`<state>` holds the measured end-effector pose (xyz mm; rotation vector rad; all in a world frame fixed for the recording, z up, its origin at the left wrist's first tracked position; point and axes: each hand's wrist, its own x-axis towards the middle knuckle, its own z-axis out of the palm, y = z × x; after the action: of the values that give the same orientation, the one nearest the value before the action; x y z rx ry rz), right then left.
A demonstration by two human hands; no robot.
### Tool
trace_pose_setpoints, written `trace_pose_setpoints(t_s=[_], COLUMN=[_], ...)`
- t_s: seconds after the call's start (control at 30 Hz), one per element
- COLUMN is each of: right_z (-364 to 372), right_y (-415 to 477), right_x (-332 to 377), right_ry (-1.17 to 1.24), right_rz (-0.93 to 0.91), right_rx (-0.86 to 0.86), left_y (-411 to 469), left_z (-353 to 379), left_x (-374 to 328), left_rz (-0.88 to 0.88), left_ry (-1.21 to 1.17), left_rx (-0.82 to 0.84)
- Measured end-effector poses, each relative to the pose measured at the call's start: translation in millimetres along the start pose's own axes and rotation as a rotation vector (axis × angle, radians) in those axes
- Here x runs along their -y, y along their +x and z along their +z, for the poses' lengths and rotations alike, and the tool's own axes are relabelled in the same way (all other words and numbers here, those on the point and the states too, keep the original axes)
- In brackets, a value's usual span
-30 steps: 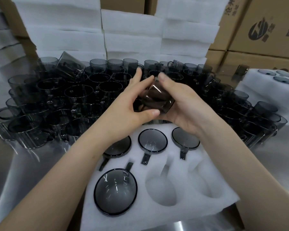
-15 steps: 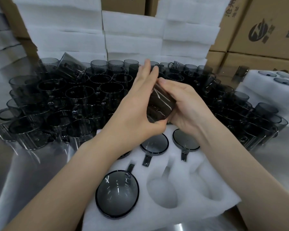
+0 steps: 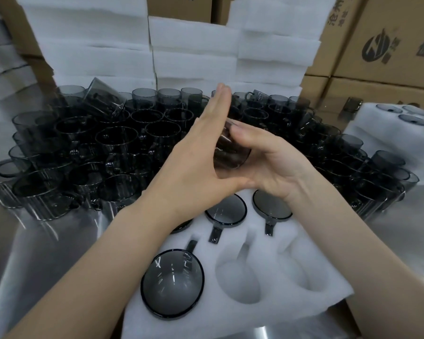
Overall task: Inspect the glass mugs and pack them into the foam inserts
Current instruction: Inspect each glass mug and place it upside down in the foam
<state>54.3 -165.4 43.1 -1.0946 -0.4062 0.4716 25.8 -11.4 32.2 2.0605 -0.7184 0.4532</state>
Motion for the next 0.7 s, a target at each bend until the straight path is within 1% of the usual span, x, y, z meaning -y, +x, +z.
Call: trace_pose_setpoints(t_s=[0.1,0.2,0.53,0.63,0.7], right_z=[1.9,3.8,2.4,3.3,3.7], right_y=[0.8,0.2,0.2,0.7,0.2], right_x=[-0.9,-0.8,0.0,0.6,0.3], right_ry=[-0.114,-0.191,-0.168,-0.100,-0.106], right_rz=[-0.057,-0.072,-0.106,-0.113,-0.124], right_rx=[-0.005,-0.031,-0.059,-0.155,-0.207], left_y=[0.5,0.2,-2.6,-2.5,-2.2], left_z=[1.9,1.9,-0.2,-0.8,-1.3], left_x=[2.9,4.5,-1.2,-3.3,-4.8], left_rz=[-0.077,-0.089,0.065,0.120,0.116], left_ry=[-0.002,-0.024,0.029,0.059,0.054], left_rx=[-0.043,-0.054,-0.028,0.044,0.082])
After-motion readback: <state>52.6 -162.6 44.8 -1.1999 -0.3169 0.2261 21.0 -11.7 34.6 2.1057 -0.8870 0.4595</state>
